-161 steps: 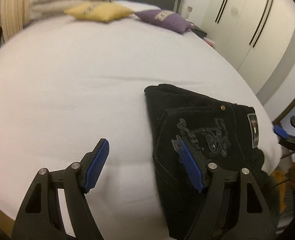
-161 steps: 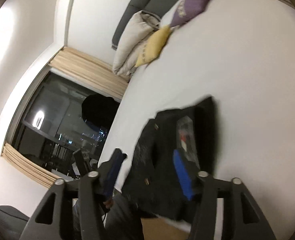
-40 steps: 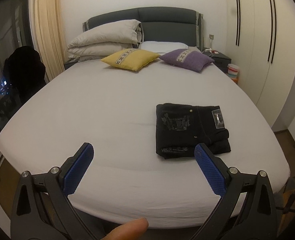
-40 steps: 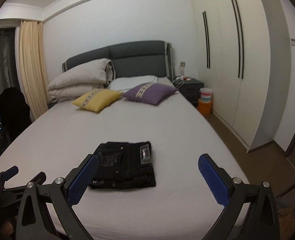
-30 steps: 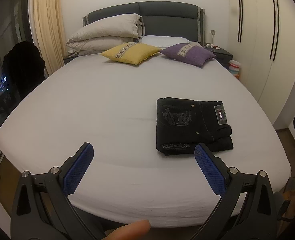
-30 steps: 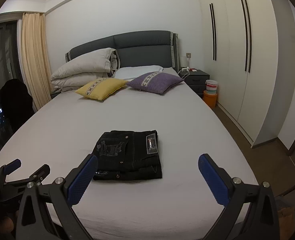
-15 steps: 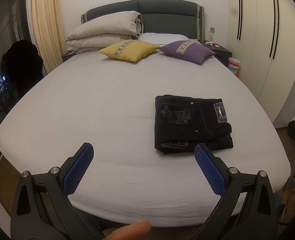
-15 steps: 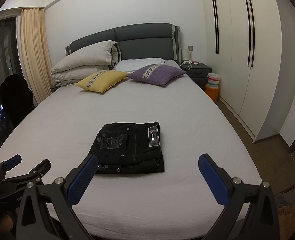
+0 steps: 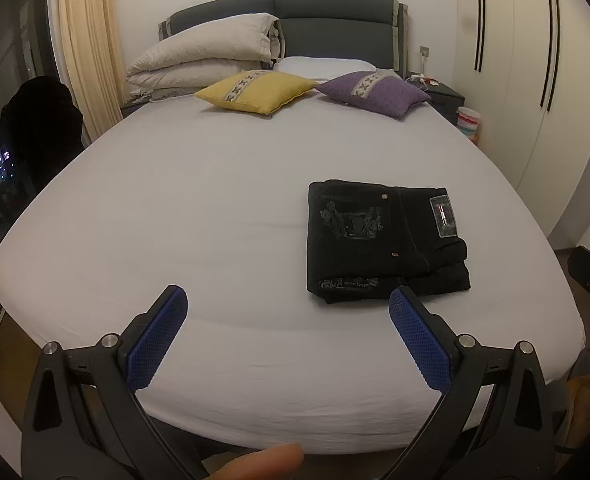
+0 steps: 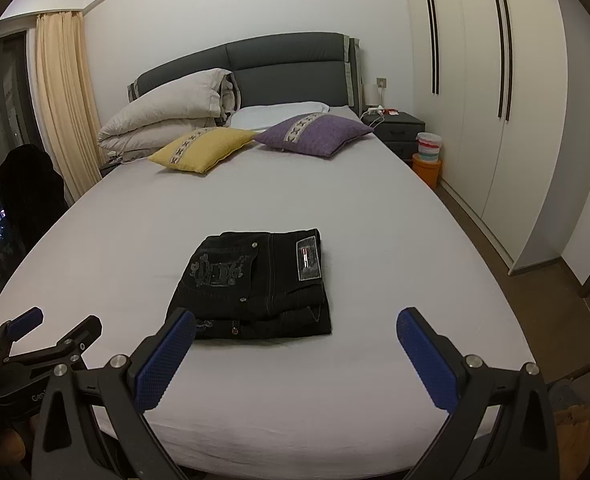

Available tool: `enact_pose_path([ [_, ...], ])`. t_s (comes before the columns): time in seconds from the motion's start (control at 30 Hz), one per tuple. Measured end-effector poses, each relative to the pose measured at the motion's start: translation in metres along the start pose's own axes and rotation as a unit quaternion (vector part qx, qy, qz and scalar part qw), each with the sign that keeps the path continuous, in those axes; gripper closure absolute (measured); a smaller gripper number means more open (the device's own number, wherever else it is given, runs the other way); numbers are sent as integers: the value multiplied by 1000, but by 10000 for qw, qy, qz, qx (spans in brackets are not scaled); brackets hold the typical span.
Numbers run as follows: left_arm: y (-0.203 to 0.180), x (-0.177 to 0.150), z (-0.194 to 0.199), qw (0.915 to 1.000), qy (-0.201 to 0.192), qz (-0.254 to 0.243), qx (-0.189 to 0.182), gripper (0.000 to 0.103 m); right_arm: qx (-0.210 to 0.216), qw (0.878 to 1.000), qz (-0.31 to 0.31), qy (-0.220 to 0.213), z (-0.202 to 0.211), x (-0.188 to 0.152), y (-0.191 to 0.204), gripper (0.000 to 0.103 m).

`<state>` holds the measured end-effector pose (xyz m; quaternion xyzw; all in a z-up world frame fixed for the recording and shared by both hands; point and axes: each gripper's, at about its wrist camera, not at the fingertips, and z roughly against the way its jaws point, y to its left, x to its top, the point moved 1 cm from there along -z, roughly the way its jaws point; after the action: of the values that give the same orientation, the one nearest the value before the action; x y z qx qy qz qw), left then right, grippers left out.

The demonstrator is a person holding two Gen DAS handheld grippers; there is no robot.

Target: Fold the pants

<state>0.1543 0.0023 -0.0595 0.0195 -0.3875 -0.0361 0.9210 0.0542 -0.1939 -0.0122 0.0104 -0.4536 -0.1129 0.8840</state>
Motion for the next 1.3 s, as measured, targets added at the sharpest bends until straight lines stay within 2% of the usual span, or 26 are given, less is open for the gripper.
enact_pose_path([
  [0.5,3,-3,-16,9999,126,-6,-28,0,14,9998,-15,180,-14,-5,2,0],
  [1.3,2,-5,-12,9999,60,-9,-95,0,15,9999,8,151,-11,-6,6,0],
])
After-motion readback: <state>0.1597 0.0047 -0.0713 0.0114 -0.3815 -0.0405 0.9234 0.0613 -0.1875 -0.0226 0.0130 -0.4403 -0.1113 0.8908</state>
